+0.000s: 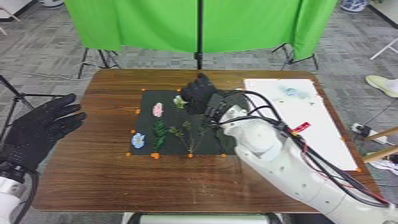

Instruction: Arrange flowers

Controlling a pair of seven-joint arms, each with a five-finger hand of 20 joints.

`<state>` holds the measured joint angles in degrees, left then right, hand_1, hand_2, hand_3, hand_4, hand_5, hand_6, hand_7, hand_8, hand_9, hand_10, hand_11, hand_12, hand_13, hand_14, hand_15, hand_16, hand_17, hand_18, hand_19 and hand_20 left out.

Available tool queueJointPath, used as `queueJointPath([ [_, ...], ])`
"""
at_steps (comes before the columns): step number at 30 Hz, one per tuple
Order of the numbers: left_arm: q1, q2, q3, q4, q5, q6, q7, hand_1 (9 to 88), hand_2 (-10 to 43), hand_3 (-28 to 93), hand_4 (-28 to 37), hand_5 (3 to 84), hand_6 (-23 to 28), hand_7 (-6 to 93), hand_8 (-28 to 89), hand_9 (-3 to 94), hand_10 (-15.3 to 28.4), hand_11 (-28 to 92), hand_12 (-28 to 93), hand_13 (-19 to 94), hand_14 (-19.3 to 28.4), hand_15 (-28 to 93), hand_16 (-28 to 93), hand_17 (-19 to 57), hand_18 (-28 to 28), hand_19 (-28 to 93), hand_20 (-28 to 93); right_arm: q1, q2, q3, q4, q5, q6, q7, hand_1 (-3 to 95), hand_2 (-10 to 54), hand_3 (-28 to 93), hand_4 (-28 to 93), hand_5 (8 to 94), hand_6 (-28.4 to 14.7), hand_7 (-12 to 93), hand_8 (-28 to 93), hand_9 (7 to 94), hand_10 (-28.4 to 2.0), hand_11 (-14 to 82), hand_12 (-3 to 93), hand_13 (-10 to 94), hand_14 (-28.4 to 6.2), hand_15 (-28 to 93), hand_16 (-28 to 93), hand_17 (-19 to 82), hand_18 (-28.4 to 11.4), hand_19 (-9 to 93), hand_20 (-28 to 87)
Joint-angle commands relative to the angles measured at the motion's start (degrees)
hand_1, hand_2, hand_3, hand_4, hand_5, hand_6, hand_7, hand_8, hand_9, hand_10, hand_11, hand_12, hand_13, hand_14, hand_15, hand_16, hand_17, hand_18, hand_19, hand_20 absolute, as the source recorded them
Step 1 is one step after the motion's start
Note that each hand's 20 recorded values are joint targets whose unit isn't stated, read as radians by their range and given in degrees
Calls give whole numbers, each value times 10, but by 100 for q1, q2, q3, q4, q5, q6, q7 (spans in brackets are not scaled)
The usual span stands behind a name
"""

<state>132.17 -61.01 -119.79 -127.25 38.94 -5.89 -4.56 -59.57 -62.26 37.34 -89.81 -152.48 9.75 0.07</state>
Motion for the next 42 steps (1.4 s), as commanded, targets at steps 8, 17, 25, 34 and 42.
queueJointPath([
  [8, -46, -2, 120, 54, -3, -15, -100, 257, 3, 722, -254, 361, 36, 201, -113, 311, 126, 268, 145, 239, 156, 412, -28, -81, 220, 480, 79, 277, -480, -462, 891, -640, 727, -156, 485, -95, 802, -283, 755, 22, 391, -136, 879, -28, 246, 418, 788, -21, 635, 260, 336, -160, 844, 401],
  [17, -17, 14, 124, 49, -14, -32, -81, 259, 5, 721, -255, 361, 36, 202, -114, 311, 126, 268, 145, 238, 155, 412, -28, -82, 220, 479, 79, 311, -551, -622, 1163, -797, 1172, -141, 486, -95, 803, -283, 747, 24, 400, -141, 876, -26, 231, 429, 775, -21, 643, 260, 330, -158, 841, 405],
  [25, -91, 32, 163, 81, -9, -61, -123, 259, 5, 720, -254, 361, 36, 200, -114, 311, 126, 269, 145, 239, 155, 412, -28, -81, 220, 480, 79, 283, -664, -507, 1376, -1017, 1201, -203, 486, -95, 802, -283, 740, 26, 408, -146, 874, -25, 218, 439, 768, -22, 648, 258, 325, -158, 837, 409],
  [34, -69, 36, 146, 79, -8, -51, -120, 258, 5, 721, -254, 361, 36, 201, -114, 311, 126, 268, 145, 239, 155, 410, -28, -82, 220, 480, 79, 302, -571, -414, 1281, -1219, 704, -281, 485, -95, 802, -283, 736, 28, 413, -149, 874, -25, 210, 446, 763, -21, 651, 256, 321, -157, 831, 413],
  [42, -80, 33, 164, 83, -9, -39, -119, 258, 5, 721, -254, 361, 36, 200, -114, 311, 126, 267, 144, 238, 155, 411, -28, -82, 220, 479, 79, 302, -590, -376, 1238, -1303, 550, -312, 480, -95, 804, -283, 726, 32, 415, -151, 867, -24, 201, 449, 751, -20, 650, 255, 313, -157, 825, 414],
])
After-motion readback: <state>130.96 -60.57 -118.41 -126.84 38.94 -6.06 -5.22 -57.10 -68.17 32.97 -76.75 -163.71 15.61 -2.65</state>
